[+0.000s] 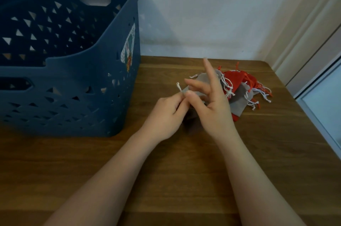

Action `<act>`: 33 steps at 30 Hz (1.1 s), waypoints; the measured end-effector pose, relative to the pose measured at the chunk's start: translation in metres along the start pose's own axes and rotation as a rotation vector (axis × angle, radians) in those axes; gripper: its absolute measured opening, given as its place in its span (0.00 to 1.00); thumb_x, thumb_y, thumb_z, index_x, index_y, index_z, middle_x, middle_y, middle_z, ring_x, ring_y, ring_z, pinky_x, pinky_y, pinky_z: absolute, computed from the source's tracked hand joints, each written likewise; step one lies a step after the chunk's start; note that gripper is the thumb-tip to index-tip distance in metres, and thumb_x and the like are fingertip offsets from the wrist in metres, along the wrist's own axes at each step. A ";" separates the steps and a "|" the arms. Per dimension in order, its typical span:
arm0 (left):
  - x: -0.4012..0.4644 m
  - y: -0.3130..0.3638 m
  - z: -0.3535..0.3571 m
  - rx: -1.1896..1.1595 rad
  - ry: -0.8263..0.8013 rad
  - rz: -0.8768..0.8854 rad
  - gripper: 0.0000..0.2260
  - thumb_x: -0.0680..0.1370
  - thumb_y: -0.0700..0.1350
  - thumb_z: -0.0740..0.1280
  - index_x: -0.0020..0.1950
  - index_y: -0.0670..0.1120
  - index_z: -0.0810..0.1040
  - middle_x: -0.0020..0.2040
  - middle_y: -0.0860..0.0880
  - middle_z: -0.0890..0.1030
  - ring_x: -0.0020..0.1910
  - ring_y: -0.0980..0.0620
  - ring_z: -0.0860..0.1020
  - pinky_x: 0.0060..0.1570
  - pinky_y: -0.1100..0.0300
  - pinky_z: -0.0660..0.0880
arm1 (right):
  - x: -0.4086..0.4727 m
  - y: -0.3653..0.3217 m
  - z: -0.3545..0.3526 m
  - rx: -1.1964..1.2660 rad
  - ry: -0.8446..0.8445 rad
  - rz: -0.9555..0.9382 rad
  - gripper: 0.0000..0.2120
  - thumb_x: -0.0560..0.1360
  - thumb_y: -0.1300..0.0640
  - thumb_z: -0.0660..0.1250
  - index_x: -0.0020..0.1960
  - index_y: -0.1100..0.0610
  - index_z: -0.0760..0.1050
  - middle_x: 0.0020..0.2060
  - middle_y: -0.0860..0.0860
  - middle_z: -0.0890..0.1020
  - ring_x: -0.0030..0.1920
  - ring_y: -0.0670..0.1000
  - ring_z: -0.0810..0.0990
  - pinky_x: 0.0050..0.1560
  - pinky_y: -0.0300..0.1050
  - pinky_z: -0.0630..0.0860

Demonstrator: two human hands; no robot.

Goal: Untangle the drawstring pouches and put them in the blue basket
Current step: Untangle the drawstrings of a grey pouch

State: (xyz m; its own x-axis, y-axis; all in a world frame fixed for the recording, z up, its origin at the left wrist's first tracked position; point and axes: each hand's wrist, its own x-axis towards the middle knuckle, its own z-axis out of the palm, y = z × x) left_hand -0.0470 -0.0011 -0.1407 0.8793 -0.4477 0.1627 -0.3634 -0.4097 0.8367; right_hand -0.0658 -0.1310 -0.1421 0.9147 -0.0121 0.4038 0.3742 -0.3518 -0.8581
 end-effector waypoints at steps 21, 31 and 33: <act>0.004 -0.004 -0.002 -0.249 0.109 -0.203 0.12 0.80 0.47 0.61 0.37 0.50 0.78 0.51 0.52 0.75 0.48 0.62 0.73 0.48 0.67 0.68 | 0.002 0.009 -0.009 0.015 0.026 0.079 0.08 0.77 0.61 0.62 0.48 0.48 0.75 0.41 0.44 0.78 0.43 0.40 0.77 0.45 0.33 0.74; 0.005 -0.006 -0.008 -0.700 0.019 -0.455 0.10 0.79 0.48 0.63 0.49 0.46 0.82 0.48 0.47 0.83 0.53 0.47 0.79 0.59 0.50 0.72 | 0.001 0.013 -0.012 -0.037 -0.165 -0.084 0.06 0.71 0.53 0.67 0.46 0.51 0.80 0.45 0.45 0.75 0.48 0.42 0.75 0.50 0.33 0.71; 0.005 -0.006 -0.009 -0.700 0.000 -0.438 0.10 0.79 0.46 0.62 0.50 0.45 0.82 0.48 0.48 0.83 0.52 0.50 0.80 0.58 0.52 0.74 | 0.001 0.014 -0.013 -0.004 -0.152 -0.066 0.07 0.72 0.52 0.65 0.46 0.52 0.79 0.45 0.46 0.76 0.48 0.44 0.76 0.50 0.35 0.72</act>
State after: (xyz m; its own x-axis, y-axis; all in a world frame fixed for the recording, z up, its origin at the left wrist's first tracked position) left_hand -0.0378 0.0062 -0.1407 0.8965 -0.3628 -0.2542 0.2886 0.0429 0.9565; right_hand -0.0614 -0.1483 -0.1492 0.9009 0.1526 0.4062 0.4337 -0.3505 -0.8301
